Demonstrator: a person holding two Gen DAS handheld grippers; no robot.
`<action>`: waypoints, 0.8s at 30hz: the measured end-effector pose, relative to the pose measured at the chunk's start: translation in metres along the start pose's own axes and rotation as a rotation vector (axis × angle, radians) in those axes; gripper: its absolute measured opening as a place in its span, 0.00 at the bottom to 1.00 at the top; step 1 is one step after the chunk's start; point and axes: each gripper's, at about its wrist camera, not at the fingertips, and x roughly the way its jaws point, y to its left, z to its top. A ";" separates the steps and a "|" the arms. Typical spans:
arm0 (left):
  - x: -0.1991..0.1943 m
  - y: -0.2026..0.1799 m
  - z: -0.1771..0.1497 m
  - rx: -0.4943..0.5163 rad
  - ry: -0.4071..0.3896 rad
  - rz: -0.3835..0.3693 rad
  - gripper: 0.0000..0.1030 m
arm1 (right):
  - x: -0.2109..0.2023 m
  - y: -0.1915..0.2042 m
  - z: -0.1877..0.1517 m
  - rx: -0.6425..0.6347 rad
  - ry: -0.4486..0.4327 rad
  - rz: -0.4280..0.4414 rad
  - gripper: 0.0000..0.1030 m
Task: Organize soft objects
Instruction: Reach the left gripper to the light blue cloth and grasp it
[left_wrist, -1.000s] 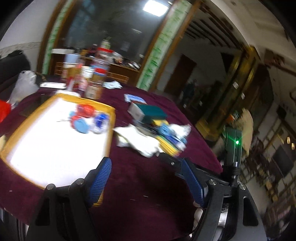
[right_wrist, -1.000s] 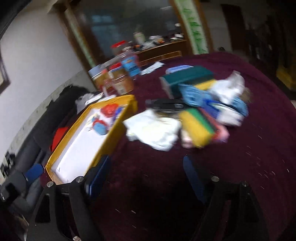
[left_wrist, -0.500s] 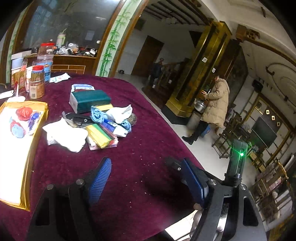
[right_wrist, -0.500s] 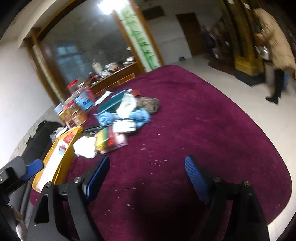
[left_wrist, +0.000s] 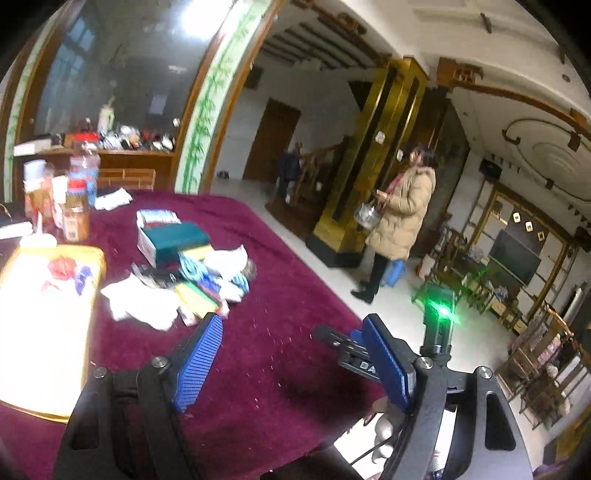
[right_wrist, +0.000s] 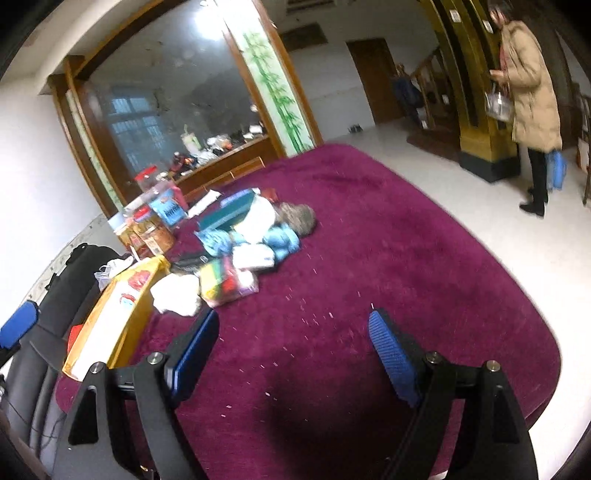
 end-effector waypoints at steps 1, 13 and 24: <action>-0.010 0.002 0.006 0.000 -0.026 0.013 0.79 | -0.005 0.003 0.004 -0.012 -0.011 0.004 0.80; -0.057 0.042 0.028 -0.066 -0.180 0.186 0.91 | -0.048 0.026 0.110 -0.098 -0.160 0.068 0.94; 0.037 0.101 0.013 -0.134 0.080 0.326 0.92 | 0.128 0.002 0.111 -0.002 0.041 0.037 0.94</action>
